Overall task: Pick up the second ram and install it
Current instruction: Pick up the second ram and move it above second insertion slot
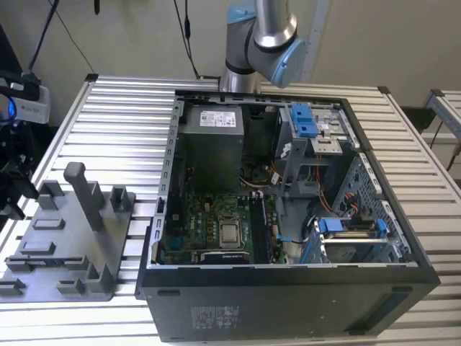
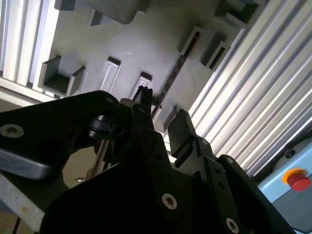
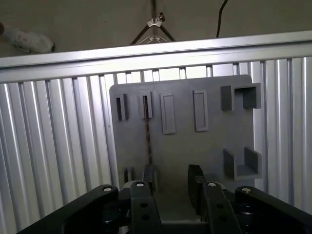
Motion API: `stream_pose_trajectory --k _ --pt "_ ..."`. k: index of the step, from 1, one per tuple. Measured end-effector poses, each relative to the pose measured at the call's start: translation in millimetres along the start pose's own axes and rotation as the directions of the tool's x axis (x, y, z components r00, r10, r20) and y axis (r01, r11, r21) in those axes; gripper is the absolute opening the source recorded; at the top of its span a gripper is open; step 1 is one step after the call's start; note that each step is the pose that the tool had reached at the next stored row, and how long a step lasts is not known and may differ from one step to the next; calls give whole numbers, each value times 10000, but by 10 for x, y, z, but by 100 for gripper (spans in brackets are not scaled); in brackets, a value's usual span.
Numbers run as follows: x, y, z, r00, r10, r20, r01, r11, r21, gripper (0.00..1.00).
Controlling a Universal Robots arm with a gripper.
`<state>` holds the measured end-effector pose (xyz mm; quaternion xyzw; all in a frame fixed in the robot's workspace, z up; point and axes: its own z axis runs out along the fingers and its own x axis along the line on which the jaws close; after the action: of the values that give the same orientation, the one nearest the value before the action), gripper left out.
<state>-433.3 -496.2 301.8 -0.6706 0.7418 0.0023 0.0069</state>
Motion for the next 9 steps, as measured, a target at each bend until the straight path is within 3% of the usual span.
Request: stream_pose_trajectory --k 9 --pt "81 -25 163 9999 -142 1 142 9999 -2 42"
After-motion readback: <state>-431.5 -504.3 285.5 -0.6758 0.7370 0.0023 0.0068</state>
